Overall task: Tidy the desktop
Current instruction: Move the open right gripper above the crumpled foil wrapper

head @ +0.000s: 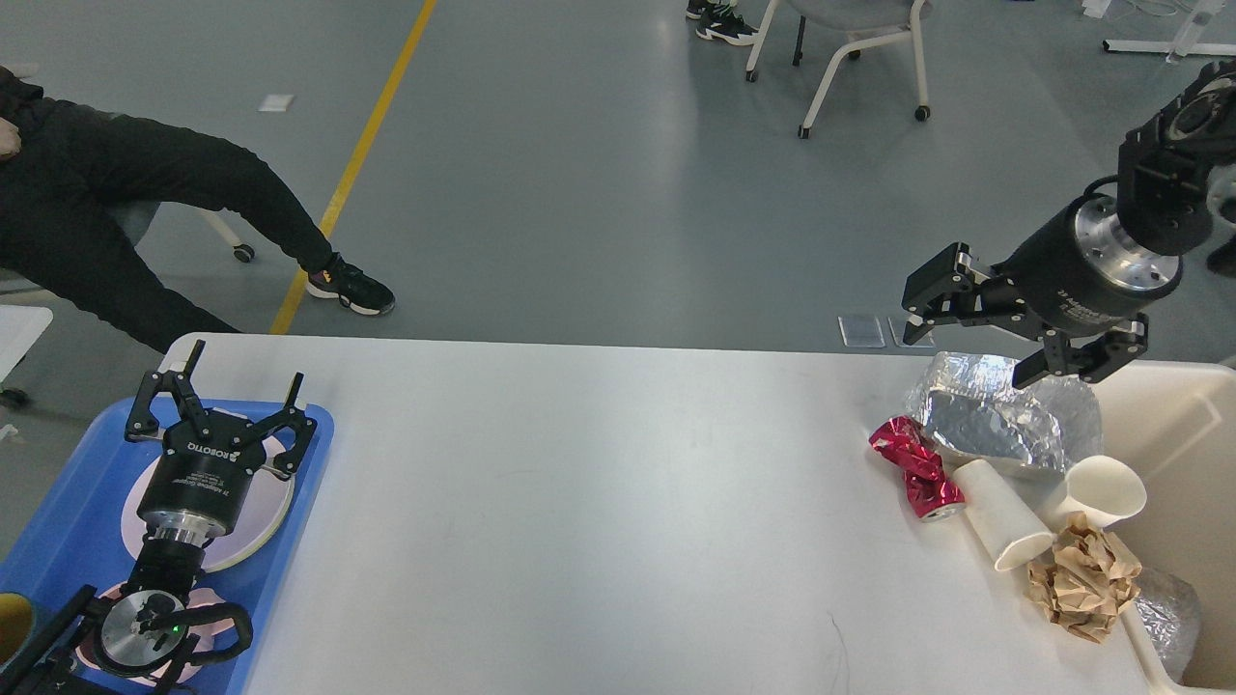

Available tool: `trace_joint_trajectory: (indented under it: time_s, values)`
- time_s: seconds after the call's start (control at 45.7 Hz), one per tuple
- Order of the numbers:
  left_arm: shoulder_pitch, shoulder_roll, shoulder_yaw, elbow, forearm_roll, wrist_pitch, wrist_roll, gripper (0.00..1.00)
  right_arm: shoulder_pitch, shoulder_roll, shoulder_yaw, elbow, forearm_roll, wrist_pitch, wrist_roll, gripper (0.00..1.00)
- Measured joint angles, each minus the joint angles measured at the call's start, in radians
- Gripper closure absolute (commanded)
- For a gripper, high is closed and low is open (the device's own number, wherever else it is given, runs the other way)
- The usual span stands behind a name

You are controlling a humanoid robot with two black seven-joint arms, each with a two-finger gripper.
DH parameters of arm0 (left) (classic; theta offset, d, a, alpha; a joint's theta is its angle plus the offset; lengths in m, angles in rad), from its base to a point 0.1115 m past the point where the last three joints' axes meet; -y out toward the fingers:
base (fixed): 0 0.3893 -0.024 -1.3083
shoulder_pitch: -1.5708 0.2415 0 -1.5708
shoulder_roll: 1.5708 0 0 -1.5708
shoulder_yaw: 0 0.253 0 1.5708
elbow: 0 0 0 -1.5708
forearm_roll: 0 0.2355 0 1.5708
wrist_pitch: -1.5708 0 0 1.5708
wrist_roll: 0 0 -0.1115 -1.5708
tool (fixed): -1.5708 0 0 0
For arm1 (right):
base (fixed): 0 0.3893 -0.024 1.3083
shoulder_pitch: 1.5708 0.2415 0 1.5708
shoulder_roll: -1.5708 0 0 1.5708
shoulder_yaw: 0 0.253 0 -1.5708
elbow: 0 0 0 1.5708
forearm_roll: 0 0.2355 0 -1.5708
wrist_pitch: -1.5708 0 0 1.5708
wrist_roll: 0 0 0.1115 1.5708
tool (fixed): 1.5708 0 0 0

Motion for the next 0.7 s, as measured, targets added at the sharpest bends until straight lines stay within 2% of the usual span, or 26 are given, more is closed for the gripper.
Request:
trace_joint_trajectory:
  time_s: [0.328,0.547,0.701]
  values:
    - [0.000,0.000,0.000,0.000,0.000,0.000,0.000,0.04,-0.411,0.001,0.023,-0.259,0.314,-0.310,0.001,0.01]
    - [0.000,0.000,0.000,0.000,0.000,0.000,0.000,0.04,-0.663,0.009,0.109,-0.459,0.378,-0.518,0.001,0.00]
    - [0.000,0.000,0.000,0.000,0.000,0.000,0.000,0.04,-0.851,0.017,0.242,-0.635,0.381,-0.550,-0.003,0.00]
